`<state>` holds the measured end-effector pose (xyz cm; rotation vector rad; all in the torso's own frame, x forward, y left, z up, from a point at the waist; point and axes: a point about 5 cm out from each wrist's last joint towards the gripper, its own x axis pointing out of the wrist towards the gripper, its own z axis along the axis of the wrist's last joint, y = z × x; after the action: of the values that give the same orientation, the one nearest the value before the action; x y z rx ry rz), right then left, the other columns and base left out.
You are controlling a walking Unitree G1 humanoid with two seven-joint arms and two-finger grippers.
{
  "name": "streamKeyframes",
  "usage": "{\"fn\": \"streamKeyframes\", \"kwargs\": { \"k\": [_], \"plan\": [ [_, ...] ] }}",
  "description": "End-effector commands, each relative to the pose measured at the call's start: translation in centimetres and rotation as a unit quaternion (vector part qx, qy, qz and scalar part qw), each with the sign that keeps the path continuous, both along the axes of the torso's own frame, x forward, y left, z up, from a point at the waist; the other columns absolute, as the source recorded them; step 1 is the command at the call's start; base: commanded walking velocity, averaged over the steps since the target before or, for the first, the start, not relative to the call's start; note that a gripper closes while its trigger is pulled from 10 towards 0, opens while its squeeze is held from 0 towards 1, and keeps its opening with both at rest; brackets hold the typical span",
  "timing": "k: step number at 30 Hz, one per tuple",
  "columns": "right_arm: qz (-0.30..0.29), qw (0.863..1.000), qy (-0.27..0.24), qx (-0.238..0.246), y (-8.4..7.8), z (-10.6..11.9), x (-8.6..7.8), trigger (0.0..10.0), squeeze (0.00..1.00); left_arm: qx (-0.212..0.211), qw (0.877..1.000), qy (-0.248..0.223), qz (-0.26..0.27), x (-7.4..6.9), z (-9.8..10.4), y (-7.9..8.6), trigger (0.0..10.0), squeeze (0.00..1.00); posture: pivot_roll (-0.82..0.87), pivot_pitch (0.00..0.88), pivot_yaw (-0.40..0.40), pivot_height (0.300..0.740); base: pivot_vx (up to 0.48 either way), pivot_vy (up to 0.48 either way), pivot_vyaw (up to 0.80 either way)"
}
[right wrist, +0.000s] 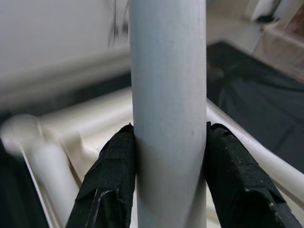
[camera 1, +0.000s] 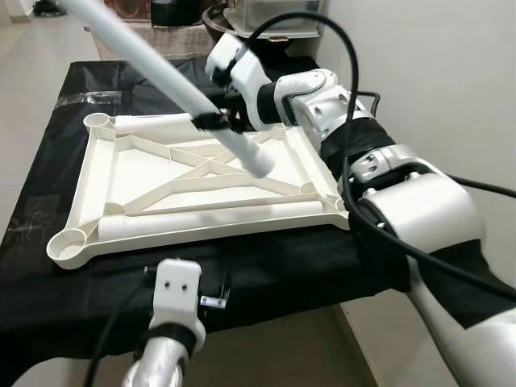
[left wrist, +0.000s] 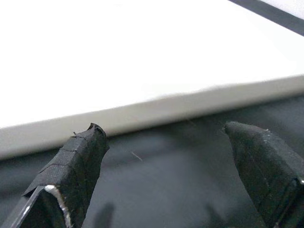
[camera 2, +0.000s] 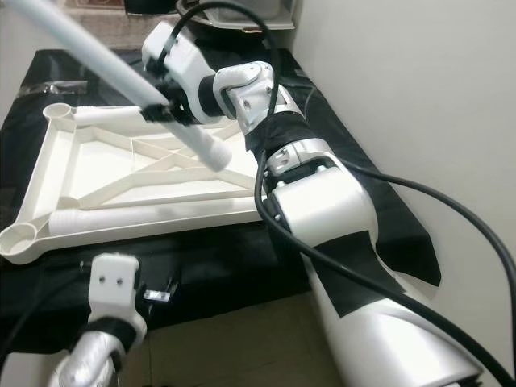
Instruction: Building children table
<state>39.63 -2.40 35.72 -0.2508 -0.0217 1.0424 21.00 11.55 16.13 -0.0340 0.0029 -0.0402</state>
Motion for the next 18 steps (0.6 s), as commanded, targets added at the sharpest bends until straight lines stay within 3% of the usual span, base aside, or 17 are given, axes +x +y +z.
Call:
{"fn": "streamKeyframes", "kwargs": {
  "k": [1,3,4,7,8,13,18],
  "plan": [
    [0.006,0.999,0.007,0.043,0.1,0.6,-0.1,0.0,0.0,-0.007,1.0,0.01,0.004,0.1,-0.2,0.1,10.0,1.0,0.0,0.051,-0.09,0.74,0.0,0.0,0.0],
    [0.008,0.996,0.025,0.088,-0.1,0.0,0.0,0.0,0.0,0.021,1.0,-0.012,-0.003,0.9,0.6,0.5,10.0,1.0,0.01,0.041,-0.08,0.74,0.0,0.0,0.0],
    [0.002,0.993,0.037,0.108,-0.2,-0.7,0.2,0.0,0.0,0.036,0.999,-0.023,0.0,1.5,1.2,0.8,10.0,0.1,0.01,0.035,-0.076,0.74,0.0,0.0,0.0],
    [-0.003,0.992,0.044,0.12,-0.2,-1.1,0.2,0.0,0.0,0.043,0.999,-0.029,0.004,1.9,1.5,1.0,10.0,0.1,0.01,0.033,-0.071,0.74,0.0,0.0,0.0],
    [-0.002,0.99,0.052,0.131,-0.1,-1.6,0.3,0.0,0.0,0.048,0.998,-0.036,0.006,2.3,1.9,1.2,10.0,0.0,0.01,0.033,-0.071,0.74,0.0,0.0,0.0],
    [0.011,0.985,0.079,0.154,0.5,-3.5,0.0,0.0,0.0,0.036,0.998,-0.054,-0.005,3.6,3.0,1.7,10.0,0.0,0.01,0.01,-0.04,0.74,0.0,0.0,0.0],
    [0.027,0.977,0.104,0.182,1.6,-4.1,-0.8,0.0,0.0,0.01,0.998,-0.032,-0.048,4.5,2.6,0.9,10.0,0.0,0.01,0.0,-0.028,0.74,0.0,0.0,0.0]
  ]
}}
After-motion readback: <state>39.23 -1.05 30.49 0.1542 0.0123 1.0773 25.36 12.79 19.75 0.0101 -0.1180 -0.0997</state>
